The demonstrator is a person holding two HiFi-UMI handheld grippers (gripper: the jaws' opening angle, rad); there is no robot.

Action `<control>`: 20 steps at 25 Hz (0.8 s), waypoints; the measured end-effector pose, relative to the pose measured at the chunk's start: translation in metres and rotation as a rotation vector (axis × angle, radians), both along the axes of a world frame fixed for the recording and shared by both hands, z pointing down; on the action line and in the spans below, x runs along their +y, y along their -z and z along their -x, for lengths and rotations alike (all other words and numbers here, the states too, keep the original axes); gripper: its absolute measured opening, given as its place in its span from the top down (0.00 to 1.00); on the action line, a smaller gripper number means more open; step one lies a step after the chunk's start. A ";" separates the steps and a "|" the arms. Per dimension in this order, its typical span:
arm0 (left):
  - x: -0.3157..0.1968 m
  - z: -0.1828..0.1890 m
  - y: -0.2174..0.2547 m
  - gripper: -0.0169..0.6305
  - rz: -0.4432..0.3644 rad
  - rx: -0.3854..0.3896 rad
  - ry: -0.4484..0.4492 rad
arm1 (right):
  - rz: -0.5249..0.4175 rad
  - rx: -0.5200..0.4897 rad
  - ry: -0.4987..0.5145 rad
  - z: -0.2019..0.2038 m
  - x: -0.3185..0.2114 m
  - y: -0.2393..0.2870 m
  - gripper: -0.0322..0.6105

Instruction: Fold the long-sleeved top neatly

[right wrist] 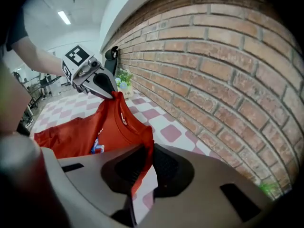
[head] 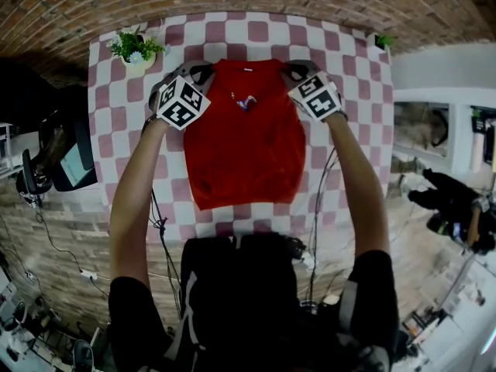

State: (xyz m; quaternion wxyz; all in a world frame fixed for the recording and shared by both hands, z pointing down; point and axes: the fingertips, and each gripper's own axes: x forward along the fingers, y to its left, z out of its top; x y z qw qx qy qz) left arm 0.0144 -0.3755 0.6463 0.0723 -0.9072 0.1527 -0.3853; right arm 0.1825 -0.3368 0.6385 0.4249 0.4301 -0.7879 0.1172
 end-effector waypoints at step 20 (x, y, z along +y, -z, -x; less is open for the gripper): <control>0.246 0.048 0.088 0.93 -0.184 0.139 -0.188 | -0.230 -0.029 -0.027 0.052 0.252 0.075 0.89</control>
